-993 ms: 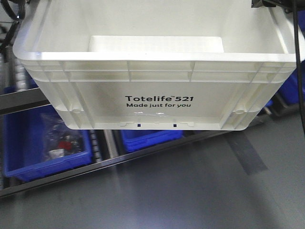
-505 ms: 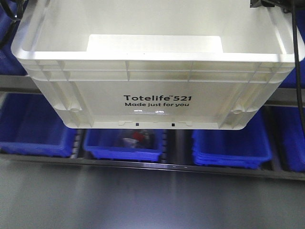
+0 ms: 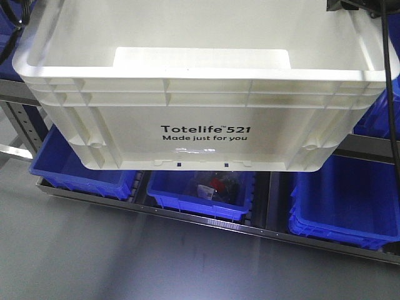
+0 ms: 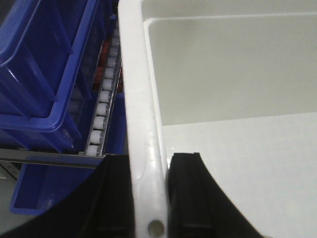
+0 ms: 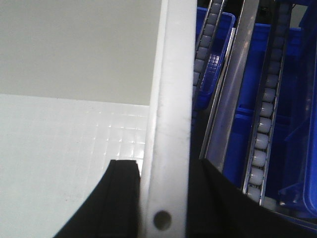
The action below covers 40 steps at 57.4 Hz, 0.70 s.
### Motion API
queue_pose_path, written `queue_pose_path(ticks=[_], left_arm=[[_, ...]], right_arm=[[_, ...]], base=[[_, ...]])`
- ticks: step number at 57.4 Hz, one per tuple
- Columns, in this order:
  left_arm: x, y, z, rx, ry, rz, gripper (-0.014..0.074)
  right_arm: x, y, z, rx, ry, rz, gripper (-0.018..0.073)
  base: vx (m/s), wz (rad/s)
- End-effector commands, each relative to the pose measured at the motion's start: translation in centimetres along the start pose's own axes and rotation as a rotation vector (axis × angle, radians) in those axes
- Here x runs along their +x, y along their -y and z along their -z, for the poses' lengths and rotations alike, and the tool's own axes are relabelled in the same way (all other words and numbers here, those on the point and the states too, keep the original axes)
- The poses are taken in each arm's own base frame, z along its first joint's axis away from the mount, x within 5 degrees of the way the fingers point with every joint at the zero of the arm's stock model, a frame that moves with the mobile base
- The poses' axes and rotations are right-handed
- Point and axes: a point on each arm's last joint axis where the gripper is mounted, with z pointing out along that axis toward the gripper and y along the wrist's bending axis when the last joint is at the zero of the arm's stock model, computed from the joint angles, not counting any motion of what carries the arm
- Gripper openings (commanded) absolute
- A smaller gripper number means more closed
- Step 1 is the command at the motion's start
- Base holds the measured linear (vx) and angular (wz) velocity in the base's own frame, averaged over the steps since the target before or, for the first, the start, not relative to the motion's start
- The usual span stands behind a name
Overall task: Place moving items into box and shelve
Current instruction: 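Hold the tote raised while the base approaches the shelf rack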
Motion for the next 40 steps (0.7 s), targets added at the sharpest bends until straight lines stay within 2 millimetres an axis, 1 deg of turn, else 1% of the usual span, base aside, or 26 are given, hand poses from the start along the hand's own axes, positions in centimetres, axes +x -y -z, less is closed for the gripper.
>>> queue_pose_path(ticks=[1,40], left_arm=[[-2.66,-0.37,3.33,0.016,0.224,-0.036,0.0002],[-2.65,-0.37,3.33,0.016,0.223,-0.036,0.0002]], right_arm=[[-2.60,0.55,3.54,0.011,0.239,0.040,-0.0005],[-2.60,0.55,3.53,0.011,0.239,0.040,-0.0005]], base=[[0.02,-0.06],[0.01,-0.02]])
